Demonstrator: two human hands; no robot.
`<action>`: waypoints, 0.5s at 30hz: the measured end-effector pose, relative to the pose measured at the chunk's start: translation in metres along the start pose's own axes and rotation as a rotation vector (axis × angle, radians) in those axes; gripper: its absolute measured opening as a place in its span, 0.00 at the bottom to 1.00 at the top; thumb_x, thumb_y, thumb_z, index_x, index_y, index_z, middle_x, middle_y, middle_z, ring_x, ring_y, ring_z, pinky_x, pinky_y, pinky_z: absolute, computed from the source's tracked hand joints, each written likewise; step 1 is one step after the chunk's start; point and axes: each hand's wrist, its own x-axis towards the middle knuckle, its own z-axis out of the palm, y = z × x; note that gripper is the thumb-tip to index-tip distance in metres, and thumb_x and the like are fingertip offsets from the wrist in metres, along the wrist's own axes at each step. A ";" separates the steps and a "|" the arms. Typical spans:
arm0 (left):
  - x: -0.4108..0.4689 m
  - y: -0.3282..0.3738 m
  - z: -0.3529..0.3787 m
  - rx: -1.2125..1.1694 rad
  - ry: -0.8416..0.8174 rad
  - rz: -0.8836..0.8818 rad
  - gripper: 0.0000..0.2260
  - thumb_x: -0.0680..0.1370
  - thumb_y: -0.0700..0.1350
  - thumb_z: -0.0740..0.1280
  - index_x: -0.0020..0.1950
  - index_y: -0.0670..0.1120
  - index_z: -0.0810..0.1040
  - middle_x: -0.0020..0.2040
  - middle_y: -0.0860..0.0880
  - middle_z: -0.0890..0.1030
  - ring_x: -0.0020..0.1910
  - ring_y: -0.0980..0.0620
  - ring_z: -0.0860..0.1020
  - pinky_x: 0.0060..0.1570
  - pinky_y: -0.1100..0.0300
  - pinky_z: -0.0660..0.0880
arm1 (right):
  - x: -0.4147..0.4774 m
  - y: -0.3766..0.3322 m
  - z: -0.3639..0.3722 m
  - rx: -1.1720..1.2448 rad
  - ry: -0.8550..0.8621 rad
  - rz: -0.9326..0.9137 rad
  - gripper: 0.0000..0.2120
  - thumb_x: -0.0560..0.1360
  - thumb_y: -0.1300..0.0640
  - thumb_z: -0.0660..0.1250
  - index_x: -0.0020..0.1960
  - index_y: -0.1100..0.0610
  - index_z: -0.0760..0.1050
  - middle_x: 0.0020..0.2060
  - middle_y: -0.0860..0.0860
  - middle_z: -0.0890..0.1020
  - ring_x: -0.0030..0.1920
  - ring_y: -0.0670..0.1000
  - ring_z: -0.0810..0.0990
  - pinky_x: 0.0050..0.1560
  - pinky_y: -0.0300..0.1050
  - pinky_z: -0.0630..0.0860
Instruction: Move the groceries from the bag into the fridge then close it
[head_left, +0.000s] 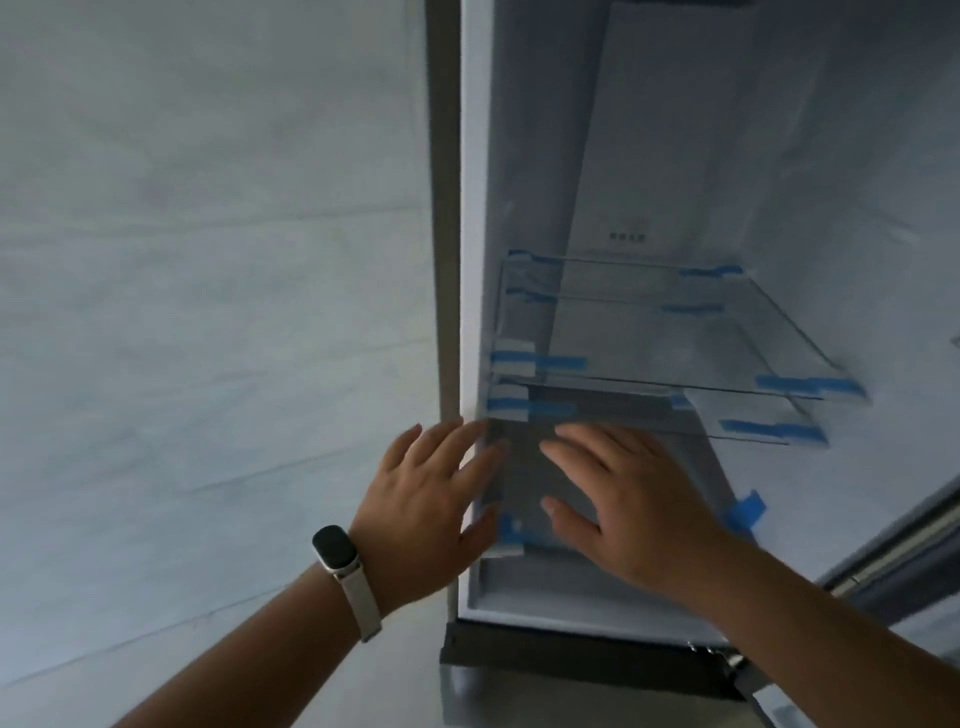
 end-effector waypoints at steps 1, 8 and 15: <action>-0.010 -0.004 -0.004 0.015 -0.011 -0.058 0.23 0.77 0.59 0.60 0.71 0.54 0.69 0.70 0.50 0.74 0.69 0.46 0.72 0.67 0.48 0.64 | 0.005 -0.005 0.004 0.028 -0.005 -0.047 0.24 0.77 0.42 0.58 0.65 0.57 0.75 0.60 0.55 0.79 0.59 0.55 0.78 0.59 0.52 0.74; -0.089 -0.012 -0.033 0.099 -0.061 -0.407 0.24 0.75 0.58 0.60 0.70 0.53 0.71 0.70 0.48 0.75 0.68 0.45 0.73 0.67 0.46 0.68 | 0.033 -0.052 0.028 0.223 -0.031 -0.344 0.23 0.77 0.43 0.59 0.64 0.57 0.76 0.60 0.56 0.80 0.59 0.57 0.78 0.57 0.54 0.77; -0.160 -0.007 -0.065 0.190 -0.103 -0.672 0.25 0.76 0.60 0.59 0.72 0.54 0.69 0.72 0.50 0.71 0.72 0.48 0.68 0.71 0.48 0.61 | 0.047 -0.109 0.046 0.321 -0.055 -0.531 0.23 0.78 0.42 0.56 0.64 0.56 0.75 0.61 0.55 0.79 0.60 0.56 0.78 0.57 0.53 0.76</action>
